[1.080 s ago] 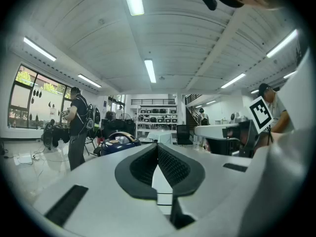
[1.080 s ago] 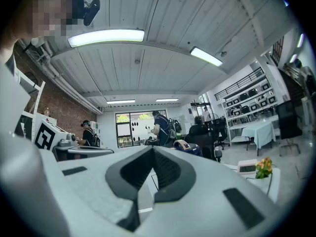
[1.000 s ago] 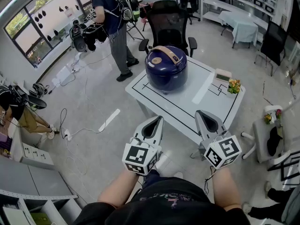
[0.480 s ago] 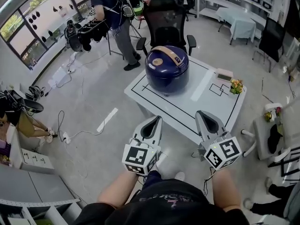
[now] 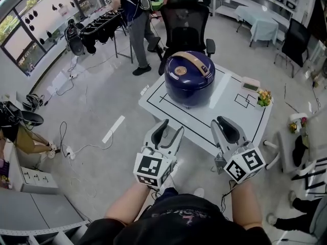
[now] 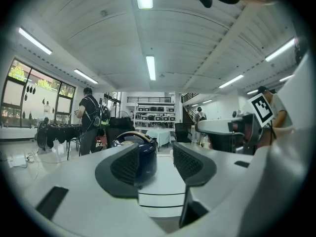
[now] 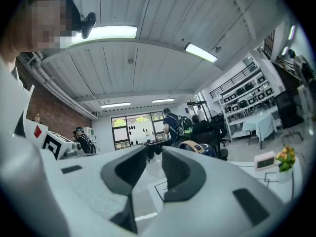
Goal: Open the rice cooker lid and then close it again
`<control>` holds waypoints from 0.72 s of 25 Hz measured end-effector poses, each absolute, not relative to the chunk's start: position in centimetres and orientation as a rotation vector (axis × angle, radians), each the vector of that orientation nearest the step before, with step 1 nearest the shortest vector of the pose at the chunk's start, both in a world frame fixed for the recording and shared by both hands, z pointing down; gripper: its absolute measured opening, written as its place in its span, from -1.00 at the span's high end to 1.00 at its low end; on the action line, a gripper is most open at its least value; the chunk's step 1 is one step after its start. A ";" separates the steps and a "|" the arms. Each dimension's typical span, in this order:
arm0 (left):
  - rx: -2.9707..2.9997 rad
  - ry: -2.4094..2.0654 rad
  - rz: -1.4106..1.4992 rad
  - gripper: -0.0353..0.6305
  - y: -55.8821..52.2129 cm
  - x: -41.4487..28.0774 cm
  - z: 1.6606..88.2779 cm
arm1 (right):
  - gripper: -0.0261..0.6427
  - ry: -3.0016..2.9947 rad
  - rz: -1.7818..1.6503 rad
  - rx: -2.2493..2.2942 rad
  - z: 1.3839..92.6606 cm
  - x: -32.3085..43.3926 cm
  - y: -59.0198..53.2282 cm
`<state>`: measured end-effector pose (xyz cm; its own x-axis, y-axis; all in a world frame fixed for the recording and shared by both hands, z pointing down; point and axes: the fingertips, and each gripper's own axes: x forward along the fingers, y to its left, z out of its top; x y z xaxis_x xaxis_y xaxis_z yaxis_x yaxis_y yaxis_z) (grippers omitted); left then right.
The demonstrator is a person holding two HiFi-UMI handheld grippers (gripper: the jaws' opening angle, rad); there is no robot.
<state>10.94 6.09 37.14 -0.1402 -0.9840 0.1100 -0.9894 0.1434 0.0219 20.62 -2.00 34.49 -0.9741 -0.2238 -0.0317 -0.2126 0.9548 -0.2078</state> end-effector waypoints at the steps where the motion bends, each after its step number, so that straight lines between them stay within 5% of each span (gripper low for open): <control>1: 1.997 -2.298 0.090 0.21 6.0 10.2 37.1 | 0.65 3.049 -0.313 -0.350 34.4 19.9 -2.0; 5: 2.022 -2.288 0.109 -0.07 5.7 7.1 37.0 | 0.45 3.050 -0.259 -0.427 34.2 17.3 -2.4; 18: 2.110 -2.221 0.100 -0.09 6.7 -1.6 37.0 | 0.44 3.010 -0.230 -0.575 33.8 10.0 -1.8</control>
